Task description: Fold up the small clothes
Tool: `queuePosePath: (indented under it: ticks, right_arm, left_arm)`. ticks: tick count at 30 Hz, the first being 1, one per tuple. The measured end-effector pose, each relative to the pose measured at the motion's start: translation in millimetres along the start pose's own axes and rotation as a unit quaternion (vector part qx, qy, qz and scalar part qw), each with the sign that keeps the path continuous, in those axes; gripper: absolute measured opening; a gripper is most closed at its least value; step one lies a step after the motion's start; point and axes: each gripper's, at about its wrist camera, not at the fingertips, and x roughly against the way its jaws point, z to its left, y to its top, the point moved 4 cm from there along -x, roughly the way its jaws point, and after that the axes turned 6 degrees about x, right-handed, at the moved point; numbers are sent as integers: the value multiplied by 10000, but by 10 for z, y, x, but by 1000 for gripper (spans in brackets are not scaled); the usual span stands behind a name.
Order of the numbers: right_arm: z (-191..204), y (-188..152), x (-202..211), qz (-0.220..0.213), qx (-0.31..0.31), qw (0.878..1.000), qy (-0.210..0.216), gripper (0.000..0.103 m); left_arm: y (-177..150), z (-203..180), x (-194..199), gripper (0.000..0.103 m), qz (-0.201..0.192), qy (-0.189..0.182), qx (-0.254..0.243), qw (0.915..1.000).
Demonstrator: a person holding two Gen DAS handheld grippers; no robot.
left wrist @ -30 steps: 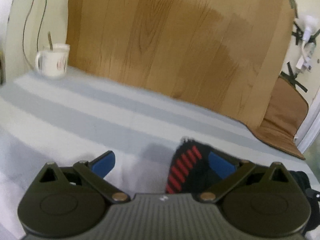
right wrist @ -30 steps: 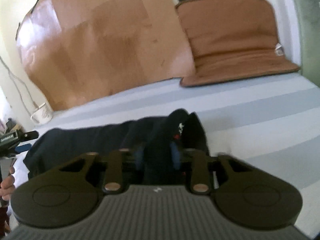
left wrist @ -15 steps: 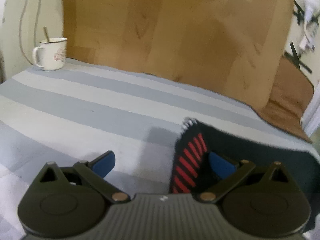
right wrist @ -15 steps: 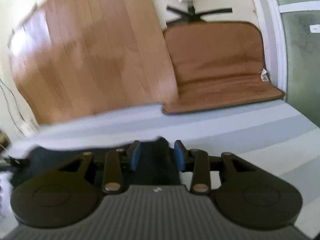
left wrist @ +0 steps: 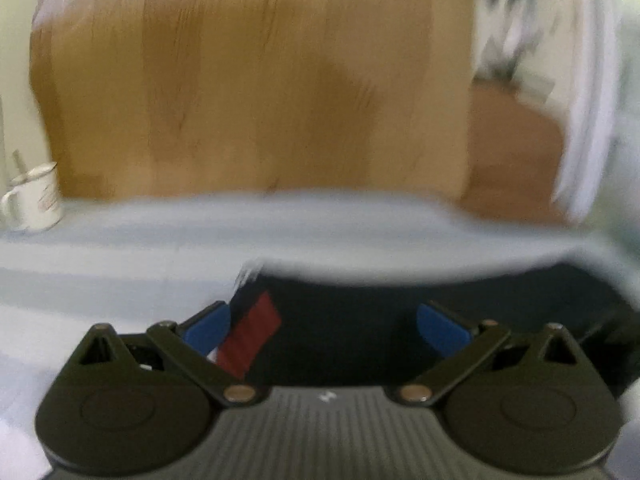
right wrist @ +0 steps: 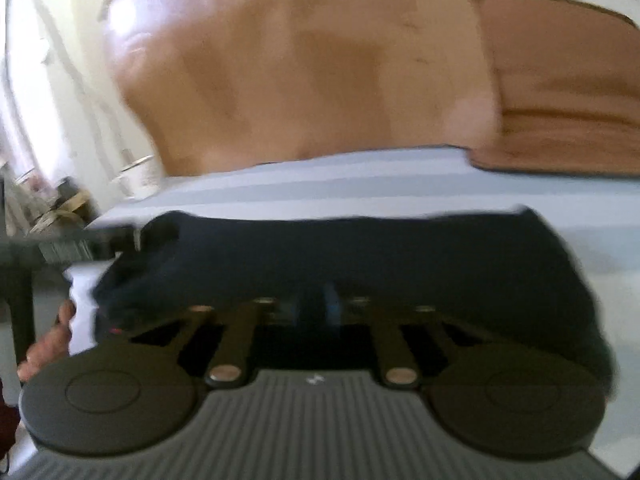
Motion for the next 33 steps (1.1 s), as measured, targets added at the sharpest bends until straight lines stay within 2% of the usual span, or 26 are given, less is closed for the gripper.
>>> queuePosePath:
  ticks: [1, 3, 4, 8, 13, 23, 33]
  right_arm:
    - [-116, -25, 53, -6, -178, 9998, -69, 0]
    - [-345, -121, 189, -20, -583, 9981, -181, 0]
    - [-440, -191, 257, -17, -713, 9969, -328, 0]
    - [-671, -431, 513, -310, -1499, 9882, -41, 0]
    - [-604, -460, 487, -533, -1427, 9882, -139, 1]
    - [-609, -469, 480, -602, -1376, 9885, -172, 1]
    - [-599, -484, 496, -635, -1378, 9883, -158, 4]
  left_arm:
    - [-92, 47, -125, 103, 234, 150, -19, 9996]
    - [-82, 230, -190, 103, 494, -138, 541, 9972]
    - [-81, 295, -222, 103, 556, -172, 663, 9961]
    - [-95, 255, -210, 103, 501, -7, 467, 9977]
    - [-104, 237, -227, 103, 494, 46, 458, 9977]
    - [-117, 47, -122, 103, 131, 620, -132, 9979]
    - [-116, 62, -116, 103, 138, 597, -93, 9981]
